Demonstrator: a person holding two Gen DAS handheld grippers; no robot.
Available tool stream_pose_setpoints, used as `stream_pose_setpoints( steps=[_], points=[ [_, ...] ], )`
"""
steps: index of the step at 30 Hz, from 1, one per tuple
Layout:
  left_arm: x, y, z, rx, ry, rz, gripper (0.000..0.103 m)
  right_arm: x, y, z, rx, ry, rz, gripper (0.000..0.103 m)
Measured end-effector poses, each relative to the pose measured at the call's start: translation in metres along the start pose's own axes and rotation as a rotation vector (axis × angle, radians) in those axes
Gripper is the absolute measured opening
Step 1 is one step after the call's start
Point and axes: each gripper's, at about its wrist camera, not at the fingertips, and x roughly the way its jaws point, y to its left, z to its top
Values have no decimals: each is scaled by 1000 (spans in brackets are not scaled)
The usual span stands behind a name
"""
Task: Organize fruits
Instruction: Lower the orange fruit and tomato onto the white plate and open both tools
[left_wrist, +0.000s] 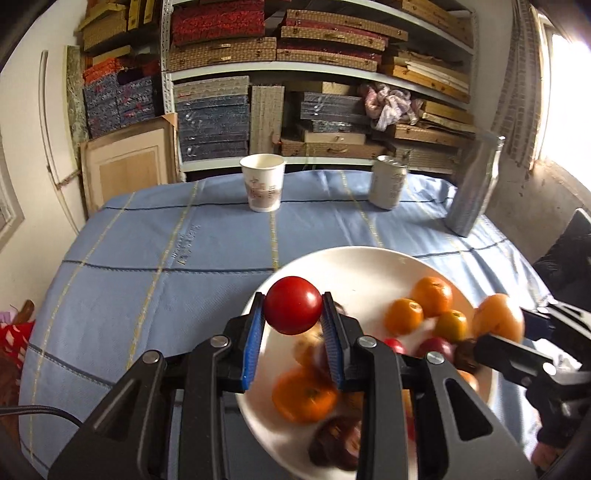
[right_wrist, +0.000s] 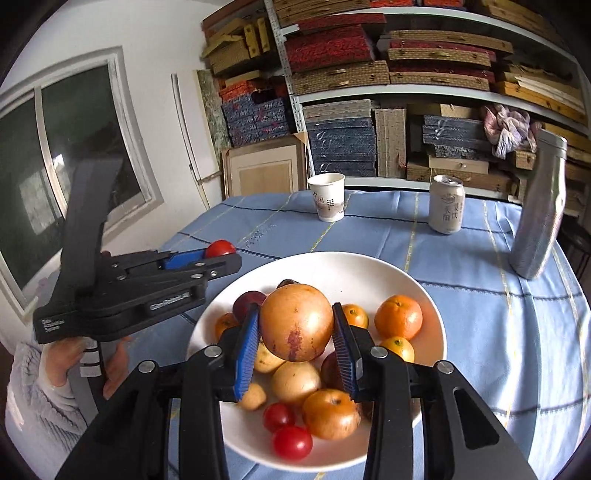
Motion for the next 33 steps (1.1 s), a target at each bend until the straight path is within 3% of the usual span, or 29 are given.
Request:
stream_pose_setpoints(
  steps=[10,33],
  points=[
    [29,10,-2,7,7,36,30,28,11,-3,-65,29,-20,39],
    [35,-4,-9,60,9,67,30,45,6,-11,-52,79,-35,39]
  ],
)
